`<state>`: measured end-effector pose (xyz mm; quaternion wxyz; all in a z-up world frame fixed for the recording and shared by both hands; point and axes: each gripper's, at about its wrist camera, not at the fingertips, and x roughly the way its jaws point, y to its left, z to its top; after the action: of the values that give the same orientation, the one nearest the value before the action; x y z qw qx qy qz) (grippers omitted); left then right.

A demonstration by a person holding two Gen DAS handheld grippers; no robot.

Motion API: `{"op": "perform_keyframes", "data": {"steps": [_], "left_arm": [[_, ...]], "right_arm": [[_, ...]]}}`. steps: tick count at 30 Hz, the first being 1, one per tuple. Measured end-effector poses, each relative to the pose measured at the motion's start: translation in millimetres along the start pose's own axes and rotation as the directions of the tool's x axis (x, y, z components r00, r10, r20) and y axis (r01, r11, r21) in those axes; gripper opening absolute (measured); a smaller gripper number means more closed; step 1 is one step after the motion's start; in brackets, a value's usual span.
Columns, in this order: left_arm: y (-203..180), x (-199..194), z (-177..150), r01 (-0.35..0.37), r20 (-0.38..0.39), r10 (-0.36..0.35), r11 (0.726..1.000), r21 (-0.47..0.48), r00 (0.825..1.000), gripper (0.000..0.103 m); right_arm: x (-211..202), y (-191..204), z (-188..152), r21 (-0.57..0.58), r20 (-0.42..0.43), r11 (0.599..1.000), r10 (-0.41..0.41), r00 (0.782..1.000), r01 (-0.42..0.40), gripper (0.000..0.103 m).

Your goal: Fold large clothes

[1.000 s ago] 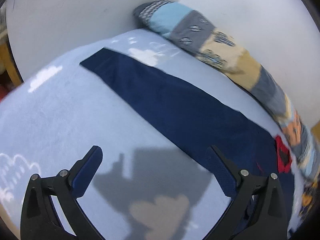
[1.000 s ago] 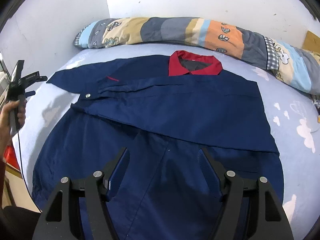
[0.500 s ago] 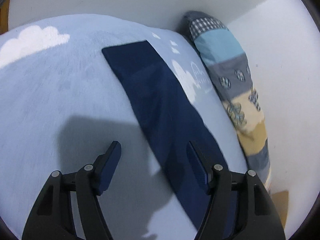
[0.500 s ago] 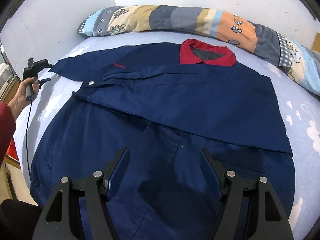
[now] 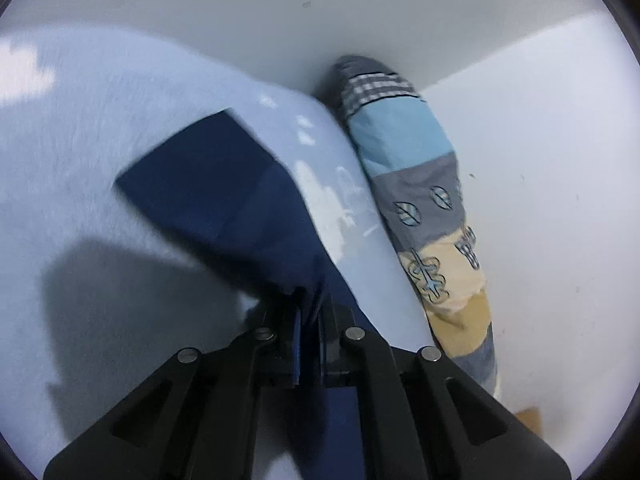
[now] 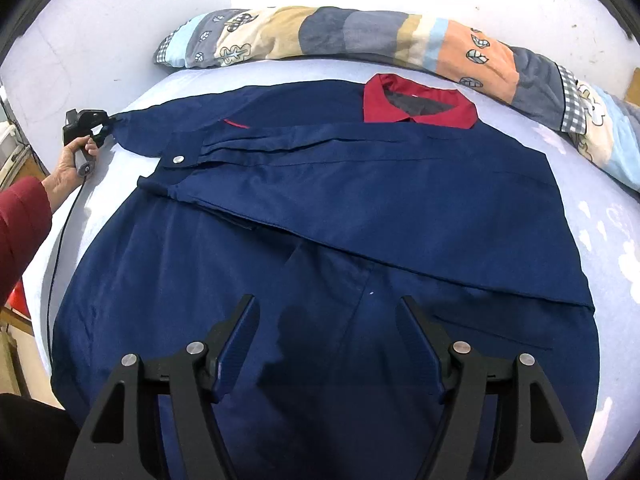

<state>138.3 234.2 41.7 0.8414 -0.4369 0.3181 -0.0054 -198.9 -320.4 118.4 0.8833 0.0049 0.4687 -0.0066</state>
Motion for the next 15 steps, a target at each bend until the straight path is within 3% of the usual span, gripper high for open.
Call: {"op": "perform_keyframes", "data": {"steps": [8, 12, 15], "left_arm": [[-88, -62, 2, 0.051, 0.006, -0.053, 0.977, 0.209, 0.999, 0.004], [-161, -91, -14, 0.12, -0.023, -0.119, 0.948, 0.295, 0.993, 0.004], [-225, -112, -41, 0.175, -0.05, -0.169, 0.911, 0.374, 0.984, 0.004]], "right_arm": [[-27, -19, 4, 0.072, 0.076, 0.997, 0.001, 0.997, -0.006, 0.073], [-50, -34, 6, 0.112, 0.144, 0.994, -0.029, 0.989, 0.013, 0.073], [-66, -51, 6, 0.147, 0.183, 0.989, -0.052, 0.982, 0.025, 0.073]]}}
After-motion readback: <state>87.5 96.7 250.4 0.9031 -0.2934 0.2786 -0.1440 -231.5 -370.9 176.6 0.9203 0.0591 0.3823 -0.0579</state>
